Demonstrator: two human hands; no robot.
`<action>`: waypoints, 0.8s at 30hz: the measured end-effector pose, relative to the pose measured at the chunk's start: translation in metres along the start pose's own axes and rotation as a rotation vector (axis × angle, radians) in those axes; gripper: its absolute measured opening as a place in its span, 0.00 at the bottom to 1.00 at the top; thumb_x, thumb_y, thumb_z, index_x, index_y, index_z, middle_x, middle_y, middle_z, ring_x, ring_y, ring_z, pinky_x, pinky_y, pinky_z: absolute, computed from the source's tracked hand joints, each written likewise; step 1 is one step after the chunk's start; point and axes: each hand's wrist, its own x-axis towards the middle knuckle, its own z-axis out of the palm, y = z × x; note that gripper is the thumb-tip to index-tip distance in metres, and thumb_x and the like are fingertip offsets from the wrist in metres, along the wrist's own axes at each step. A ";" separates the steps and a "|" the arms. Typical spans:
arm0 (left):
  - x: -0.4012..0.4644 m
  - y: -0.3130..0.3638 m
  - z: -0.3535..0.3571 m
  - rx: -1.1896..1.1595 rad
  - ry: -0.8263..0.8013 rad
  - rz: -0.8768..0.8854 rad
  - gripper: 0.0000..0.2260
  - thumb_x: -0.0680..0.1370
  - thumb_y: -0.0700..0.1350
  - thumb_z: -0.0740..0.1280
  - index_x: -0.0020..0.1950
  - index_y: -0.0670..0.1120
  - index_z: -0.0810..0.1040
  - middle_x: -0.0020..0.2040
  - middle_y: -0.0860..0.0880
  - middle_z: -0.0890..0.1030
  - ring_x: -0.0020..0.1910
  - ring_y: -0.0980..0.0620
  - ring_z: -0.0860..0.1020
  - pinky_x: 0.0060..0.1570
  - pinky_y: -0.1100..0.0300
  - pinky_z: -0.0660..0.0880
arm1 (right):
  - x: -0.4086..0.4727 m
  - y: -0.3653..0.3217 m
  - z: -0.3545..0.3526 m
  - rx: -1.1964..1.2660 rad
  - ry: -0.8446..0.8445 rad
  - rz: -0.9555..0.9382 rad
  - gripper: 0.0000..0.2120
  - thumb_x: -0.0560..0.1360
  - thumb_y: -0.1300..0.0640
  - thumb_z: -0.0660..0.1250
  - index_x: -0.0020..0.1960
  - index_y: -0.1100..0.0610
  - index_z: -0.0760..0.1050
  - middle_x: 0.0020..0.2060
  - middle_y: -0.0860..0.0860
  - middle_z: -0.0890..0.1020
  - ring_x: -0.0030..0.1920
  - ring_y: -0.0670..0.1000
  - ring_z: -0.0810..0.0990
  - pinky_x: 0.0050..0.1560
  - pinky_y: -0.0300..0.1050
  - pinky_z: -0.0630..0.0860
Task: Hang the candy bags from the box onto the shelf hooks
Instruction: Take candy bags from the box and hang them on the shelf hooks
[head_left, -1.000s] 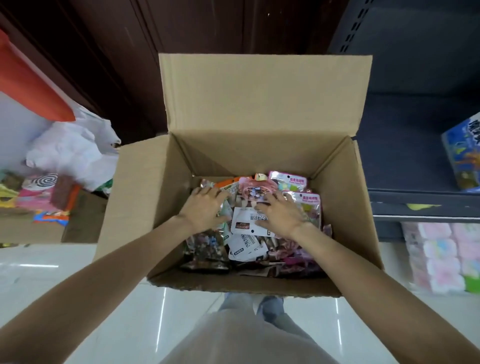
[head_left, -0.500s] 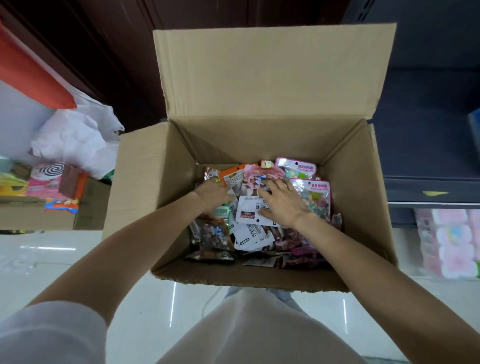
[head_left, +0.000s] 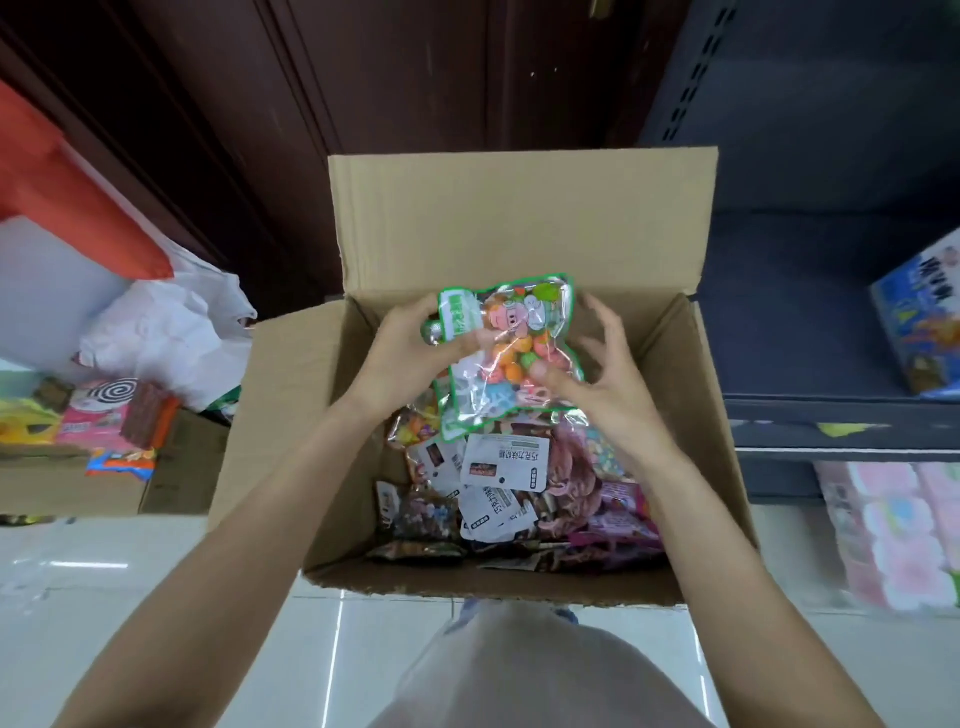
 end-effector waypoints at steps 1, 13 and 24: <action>-0.004 0.005 0.007 -0.107 0.044 -0.024 0.11 0.68 0.52 0.73 0.46 0.49 0.81 0.46 0.48 0.84 0.45 0.56 0.80 0.52 0.53 0.77 | -0.001 -0.003 -0.002 -0.023 0.014 -0.003 0.39 0.63 0.45 0.77 0.68 0.37 0.61 0.63 0.44 0.73 0.64 0.41 0.71 0.67 0.47 0.71; -0.026 0.017 0.044 -0.361 -0.092 -0.038 0.31 0.71 0.36 0.74 0.71 0.52 0.67 0.62 0.49 0.79 0.60 0.49 0.79 0.58 0.50 0.77 | -0.030 -0.002 -0.019 0.061 0.355 0.053 0.33 0.58 0.35 0.78 0.55 0.42 0.66 0.57 0.50 0.80 0.58 0.53 0.80 0.57 0.61 0.77; -0.009 0.077 0.061 -0.078 -0.130 0.111 0.31 0.63 0.48 0.78 0.61 0.59 0.68 0.55 0.60 0.79 0.51 0.65 0.79 0.51 0.67 0.75 | -0.073 -0.048 -0.092 -0.377 0.386 -0.309 0.40 0.65 0.54 0.80 0.68 0.36 0.62 0.56 0.32 0.77 0.58 0.40 0.77 0.58 0.41 0.74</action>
